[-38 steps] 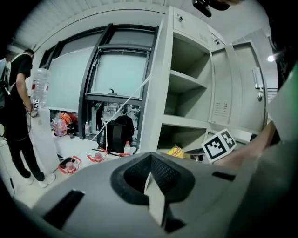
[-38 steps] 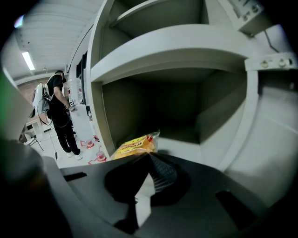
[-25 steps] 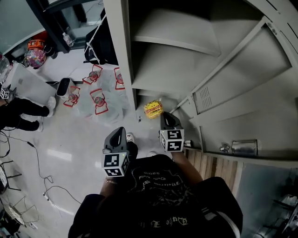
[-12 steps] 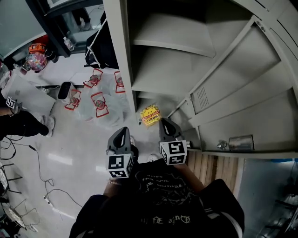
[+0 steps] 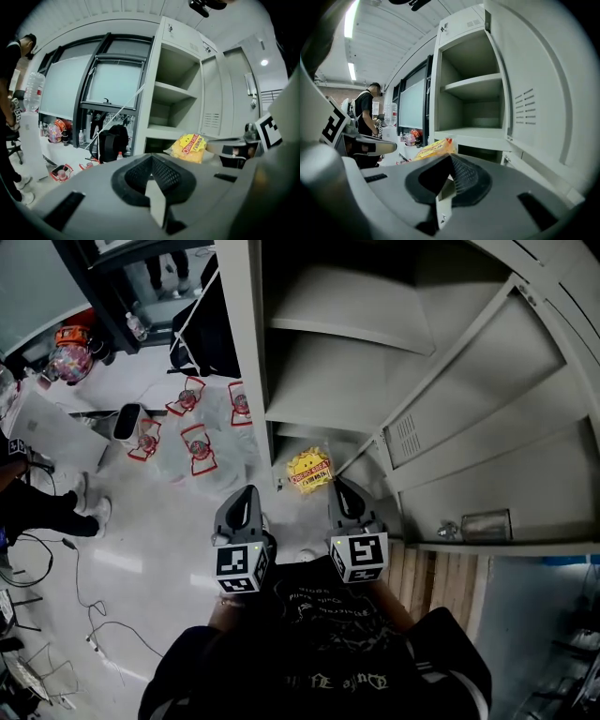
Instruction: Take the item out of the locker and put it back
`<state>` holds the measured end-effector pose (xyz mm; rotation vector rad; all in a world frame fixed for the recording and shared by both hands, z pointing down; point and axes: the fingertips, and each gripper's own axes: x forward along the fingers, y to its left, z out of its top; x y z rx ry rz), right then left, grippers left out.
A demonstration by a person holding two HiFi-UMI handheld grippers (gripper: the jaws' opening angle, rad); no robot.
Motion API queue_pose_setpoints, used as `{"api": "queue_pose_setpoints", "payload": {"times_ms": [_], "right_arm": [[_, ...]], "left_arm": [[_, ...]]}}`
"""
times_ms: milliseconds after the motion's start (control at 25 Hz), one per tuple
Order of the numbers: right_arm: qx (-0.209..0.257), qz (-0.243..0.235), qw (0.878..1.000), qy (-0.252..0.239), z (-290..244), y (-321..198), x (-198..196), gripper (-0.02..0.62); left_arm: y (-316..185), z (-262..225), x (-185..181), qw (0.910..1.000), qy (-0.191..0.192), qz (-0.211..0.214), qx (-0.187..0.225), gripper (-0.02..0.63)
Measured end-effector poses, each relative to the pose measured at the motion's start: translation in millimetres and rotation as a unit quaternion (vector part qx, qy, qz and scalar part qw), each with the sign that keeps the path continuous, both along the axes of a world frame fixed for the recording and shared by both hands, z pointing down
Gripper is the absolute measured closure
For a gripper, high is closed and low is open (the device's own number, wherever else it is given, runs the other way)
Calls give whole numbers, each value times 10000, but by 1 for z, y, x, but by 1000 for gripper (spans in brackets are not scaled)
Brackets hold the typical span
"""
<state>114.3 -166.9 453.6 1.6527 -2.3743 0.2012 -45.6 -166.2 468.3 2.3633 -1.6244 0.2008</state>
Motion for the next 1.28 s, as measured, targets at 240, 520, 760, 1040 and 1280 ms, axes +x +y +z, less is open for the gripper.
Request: {"api": "queue_pose_setpoints", "payload": {"times_ms": [240,520,760,1040,1280], "right_arm": [[496,2,9988,-10,-38,1,-4,591],[933,35,9956,-110,-74,-7,-10,591],[1145,235,9929,-207,-93,-19,-6,591],[1198,574,9907,-306,-99,-39,8,591],[1199,759,9896,-222,-108,-64,15,591]], "left_arm": [[-4,-8,4,10000,4,59,62,600],[-15,-28,12,9993,214,178,263,600],[-23,-40,15,9985,135,312,433,600],[-41,-49,10,9977,220,289,573,600],[-49,-46,4,9980,176,266,551,600]]}}
